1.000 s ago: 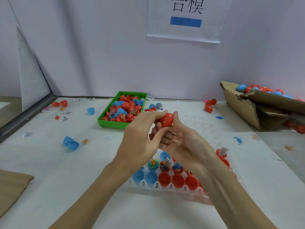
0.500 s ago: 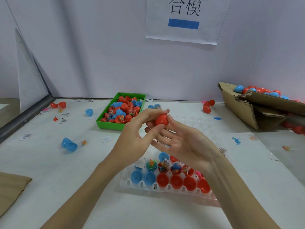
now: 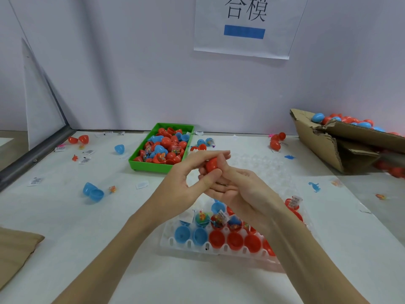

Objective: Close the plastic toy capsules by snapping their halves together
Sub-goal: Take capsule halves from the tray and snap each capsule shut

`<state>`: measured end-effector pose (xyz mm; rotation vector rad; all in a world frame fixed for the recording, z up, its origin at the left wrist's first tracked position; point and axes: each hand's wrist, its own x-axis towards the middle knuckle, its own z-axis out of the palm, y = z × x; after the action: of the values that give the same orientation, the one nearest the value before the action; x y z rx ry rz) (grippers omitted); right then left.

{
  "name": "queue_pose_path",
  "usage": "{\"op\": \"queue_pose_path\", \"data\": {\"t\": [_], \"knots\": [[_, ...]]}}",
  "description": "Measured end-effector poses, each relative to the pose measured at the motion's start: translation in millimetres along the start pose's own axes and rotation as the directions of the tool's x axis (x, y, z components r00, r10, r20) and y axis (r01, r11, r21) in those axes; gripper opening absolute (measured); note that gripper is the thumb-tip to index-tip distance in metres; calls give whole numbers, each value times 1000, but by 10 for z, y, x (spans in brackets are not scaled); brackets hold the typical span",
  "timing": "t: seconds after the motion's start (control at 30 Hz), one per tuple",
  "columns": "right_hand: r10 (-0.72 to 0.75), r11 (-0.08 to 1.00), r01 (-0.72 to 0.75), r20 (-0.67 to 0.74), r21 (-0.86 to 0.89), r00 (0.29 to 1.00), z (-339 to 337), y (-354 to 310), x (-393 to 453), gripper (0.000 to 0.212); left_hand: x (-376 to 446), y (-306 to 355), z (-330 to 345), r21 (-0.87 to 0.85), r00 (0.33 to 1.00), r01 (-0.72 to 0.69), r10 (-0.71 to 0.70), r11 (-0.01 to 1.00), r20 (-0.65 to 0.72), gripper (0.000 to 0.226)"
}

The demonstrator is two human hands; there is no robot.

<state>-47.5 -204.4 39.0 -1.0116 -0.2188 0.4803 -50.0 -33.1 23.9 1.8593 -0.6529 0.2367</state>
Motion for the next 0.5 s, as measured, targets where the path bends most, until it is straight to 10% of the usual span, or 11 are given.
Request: {"op": "queue_pose_path", "data": {"t": [0.37,0.5], "knots": [[-110,974,99,-42,-205,993,13,-17,-15,33,12,-9,-99,135,999,-44,42,990,20,45],[-467,652,315,-38,-690,883,-20,42,10,13,17,-20,-122,-20,1000,-20,20,1000,21,37]]}}
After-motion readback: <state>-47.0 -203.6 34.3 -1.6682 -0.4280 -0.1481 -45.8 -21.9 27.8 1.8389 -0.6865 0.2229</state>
